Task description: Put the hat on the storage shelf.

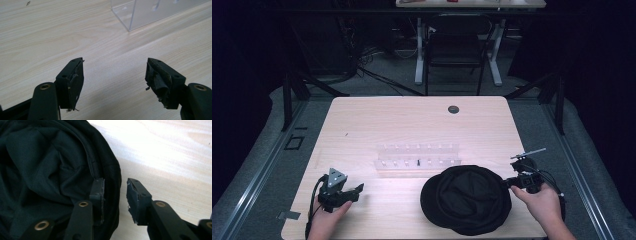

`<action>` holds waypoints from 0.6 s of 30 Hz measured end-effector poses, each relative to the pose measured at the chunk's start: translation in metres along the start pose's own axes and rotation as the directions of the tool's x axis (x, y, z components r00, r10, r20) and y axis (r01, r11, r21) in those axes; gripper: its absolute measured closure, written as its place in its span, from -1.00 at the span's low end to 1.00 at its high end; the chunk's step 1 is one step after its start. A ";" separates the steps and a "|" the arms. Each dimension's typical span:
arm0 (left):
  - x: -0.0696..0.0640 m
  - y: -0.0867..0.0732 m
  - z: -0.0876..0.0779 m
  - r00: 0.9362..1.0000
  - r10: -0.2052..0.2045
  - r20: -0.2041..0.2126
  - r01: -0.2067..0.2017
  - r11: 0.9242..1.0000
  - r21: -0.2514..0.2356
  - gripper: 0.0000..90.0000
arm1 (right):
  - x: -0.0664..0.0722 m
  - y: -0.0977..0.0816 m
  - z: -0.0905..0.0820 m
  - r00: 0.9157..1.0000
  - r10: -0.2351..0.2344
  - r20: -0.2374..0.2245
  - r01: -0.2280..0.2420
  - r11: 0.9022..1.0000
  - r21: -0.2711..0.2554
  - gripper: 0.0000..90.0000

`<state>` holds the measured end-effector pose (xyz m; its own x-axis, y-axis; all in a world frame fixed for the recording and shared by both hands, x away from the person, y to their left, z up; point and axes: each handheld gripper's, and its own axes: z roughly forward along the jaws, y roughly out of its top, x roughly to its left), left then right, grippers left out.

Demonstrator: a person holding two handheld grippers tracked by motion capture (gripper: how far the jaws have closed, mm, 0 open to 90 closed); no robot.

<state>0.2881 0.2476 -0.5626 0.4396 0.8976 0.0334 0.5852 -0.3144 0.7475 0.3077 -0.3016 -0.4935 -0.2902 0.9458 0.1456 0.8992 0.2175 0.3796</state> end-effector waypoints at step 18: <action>-0.001 0.000 0.001 1.000 0.008 0.003 -0.008 1.000 0.004 -0.30 | -0.003 0.010 0.010 1.000 0.010 -0.004 -0.010 0.995 0.099 0.51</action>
<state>0.2882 0.2463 -0.5635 0.4461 0.8942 0.0373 0.5848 -0.3228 0.7442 0.3210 -0.3002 -0.4991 -0.2822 0.9471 0.1526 0.9301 0.2311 0.2856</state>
